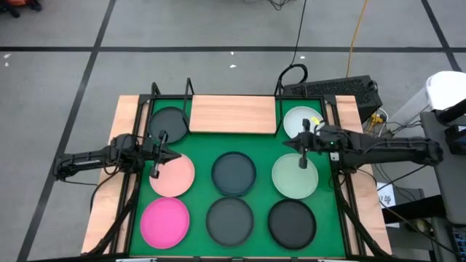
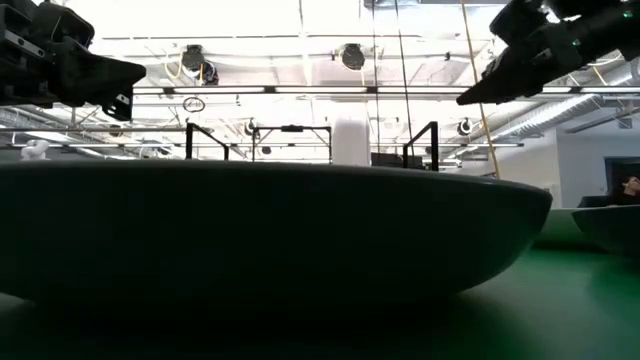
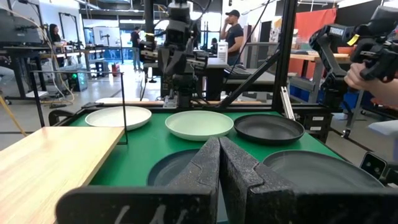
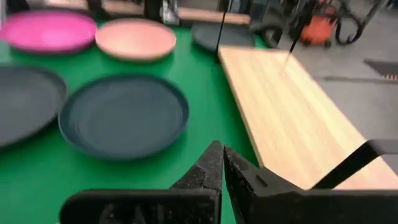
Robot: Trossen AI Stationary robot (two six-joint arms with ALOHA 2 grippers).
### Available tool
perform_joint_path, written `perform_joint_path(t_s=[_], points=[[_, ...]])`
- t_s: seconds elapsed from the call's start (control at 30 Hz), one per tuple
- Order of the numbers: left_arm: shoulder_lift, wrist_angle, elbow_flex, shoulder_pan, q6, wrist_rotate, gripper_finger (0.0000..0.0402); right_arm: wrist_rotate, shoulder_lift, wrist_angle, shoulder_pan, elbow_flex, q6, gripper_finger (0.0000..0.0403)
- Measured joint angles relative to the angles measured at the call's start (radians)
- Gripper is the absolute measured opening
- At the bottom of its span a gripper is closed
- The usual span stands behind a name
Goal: Place and stack plates onto a shelf
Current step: Put the white plate on the shelf
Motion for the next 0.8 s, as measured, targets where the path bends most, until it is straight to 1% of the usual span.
perform_joint_path(t_s=[0.07,0.2,0.3,0.37,0.6,0.7,0.8], points=[[0.0,0.0,0.0,0.0,0.0,0.0,0.0008,0.012,0.023,-0.058,0.0,0.034,-0.016,0.0],[0.0,0.0,0.0,0.0,0.0,0.0,0.0008,0.103,0.063,-0.181,0.0,0.115,-0.026,0.0],[0.0,0.0,0.0,0.0,0.0,0.0,0.0008,0.146,0.094,-0.276,0.0,0.171,-0.026,0.0006],[0.0,0.0,0.0,0.0,0.0,0.0,0.0008,0.163,0.115,-0.312,-0.003,0.19,-0.023,0.0022],[0.0,0.0,0.0,0.0,0.0,0.0,0.0008,0.163,0.223,-0.367,-0.051,0.191,0.013,0.0096],[0.0,0.0,0.0,0.0,0.0,0.0,0.0008,0.171,0.289,-0.378,-0.081,0.191,0.033,0.0115],[0.0,0.0,0.0,0.001,0.0,0.0,0.0008,0.188,0.355,-0.395,-0.113,0.191,0.057,0.012]])
